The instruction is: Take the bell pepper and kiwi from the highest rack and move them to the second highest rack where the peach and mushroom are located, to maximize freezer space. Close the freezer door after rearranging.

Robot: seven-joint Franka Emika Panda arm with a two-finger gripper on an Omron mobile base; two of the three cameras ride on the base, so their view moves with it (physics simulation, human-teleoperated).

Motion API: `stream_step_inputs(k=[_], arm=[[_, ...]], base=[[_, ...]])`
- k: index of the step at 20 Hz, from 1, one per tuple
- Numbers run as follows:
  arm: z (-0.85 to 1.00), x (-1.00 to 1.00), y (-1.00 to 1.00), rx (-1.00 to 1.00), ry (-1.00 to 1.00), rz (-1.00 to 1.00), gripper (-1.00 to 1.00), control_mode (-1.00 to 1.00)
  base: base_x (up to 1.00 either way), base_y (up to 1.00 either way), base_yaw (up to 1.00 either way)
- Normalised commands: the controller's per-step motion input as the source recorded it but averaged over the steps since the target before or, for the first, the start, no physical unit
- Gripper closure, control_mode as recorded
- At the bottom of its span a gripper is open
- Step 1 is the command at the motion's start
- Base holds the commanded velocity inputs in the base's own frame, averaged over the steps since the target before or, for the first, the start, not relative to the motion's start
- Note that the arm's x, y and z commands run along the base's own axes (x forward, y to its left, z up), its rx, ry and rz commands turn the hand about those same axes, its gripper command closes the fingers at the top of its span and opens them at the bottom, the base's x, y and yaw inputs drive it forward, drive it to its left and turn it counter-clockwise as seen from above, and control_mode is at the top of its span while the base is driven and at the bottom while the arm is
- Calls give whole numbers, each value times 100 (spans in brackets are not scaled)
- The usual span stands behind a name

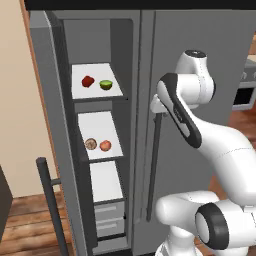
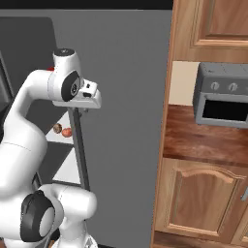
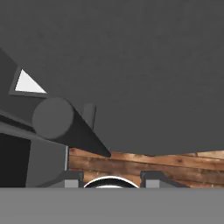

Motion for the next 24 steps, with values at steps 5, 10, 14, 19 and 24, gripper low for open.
stream_step_inputs(k=[5,10,14,19,24], arm=[[-1,-1,0,0,-1,0,-100,100],[0,0,0,0,0,0,-100,100],[0,0,0,0,0,0,-100,100],[0,0,0,0,0,0,-100,100],[0,0,0,0,0,0,-100,100]], base=[[-38,-10,0],[-44,-6,12],[22,6,34],[20,20,11],[20,23,2]])
